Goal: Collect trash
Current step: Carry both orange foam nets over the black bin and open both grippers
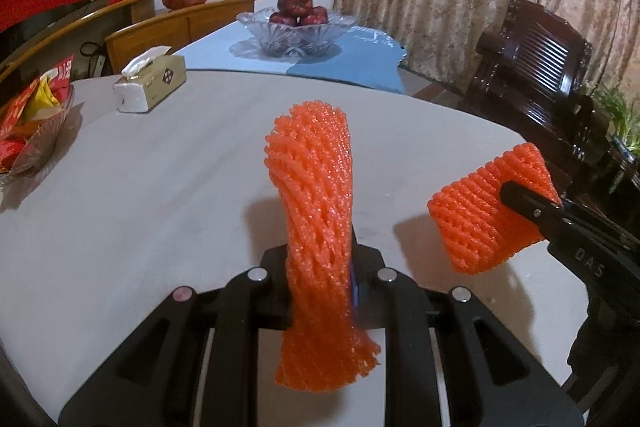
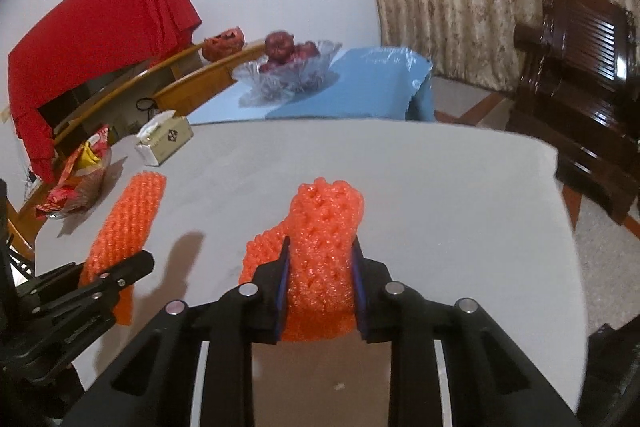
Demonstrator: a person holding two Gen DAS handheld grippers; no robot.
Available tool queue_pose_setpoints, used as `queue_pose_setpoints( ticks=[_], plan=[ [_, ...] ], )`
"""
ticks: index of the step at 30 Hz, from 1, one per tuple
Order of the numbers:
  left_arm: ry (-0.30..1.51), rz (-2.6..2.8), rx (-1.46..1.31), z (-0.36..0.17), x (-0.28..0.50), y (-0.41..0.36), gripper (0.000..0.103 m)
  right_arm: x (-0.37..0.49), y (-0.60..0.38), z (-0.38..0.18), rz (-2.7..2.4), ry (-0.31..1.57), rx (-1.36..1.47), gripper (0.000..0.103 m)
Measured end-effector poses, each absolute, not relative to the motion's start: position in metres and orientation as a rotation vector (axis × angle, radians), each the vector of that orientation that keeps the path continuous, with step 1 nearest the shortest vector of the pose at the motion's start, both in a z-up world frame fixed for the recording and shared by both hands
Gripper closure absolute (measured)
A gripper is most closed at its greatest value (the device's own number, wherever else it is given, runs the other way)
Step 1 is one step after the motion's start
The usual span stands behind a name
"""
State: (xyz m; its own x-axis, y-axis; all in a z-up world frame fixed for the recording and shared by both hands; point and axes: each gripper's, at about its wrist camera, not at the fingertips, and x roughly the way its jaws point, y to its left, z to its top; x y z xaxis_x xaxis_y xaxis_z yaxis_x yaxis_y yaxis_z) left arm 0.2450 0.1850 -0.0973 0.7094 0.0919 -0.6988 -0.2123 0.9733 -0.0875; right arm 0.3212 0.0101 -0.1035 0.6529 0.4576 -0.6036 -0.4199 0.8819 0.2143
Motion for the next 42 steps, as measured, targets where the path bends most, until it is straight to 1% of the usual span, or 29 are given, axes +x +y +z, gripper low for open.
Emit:
queue_pose_setpoints(
  ticks=[11, 22, 31, 42],
  plan=[
    [0.697, 0.085, -0.128, -0.056, 0.219, 0.136, 0.084, 0.269, -0.034, -0.060, 0.440, 0.605, 0.060, 0.077],
    [0.650, -0.038, -0.110, -0.030, 0.188, 0.076, 0.084, 0.215, -0.095, -0.025, 0.356, 0.523, 0.075, 0.077],
    [0.632, -0.148, -0.088, -0.020, 0.168, 0.016, 0.084, 0.175, -0.159, -0.004, 0.257, 0.470, 0.088, 0.077],
    [0.625, -0.305, -0.038, -0.023, 0.155, -0.067, 0.084, 0.135, -0.238, 0.000, 0.113, 0.445, 0.111, 0.077]
  ],
)
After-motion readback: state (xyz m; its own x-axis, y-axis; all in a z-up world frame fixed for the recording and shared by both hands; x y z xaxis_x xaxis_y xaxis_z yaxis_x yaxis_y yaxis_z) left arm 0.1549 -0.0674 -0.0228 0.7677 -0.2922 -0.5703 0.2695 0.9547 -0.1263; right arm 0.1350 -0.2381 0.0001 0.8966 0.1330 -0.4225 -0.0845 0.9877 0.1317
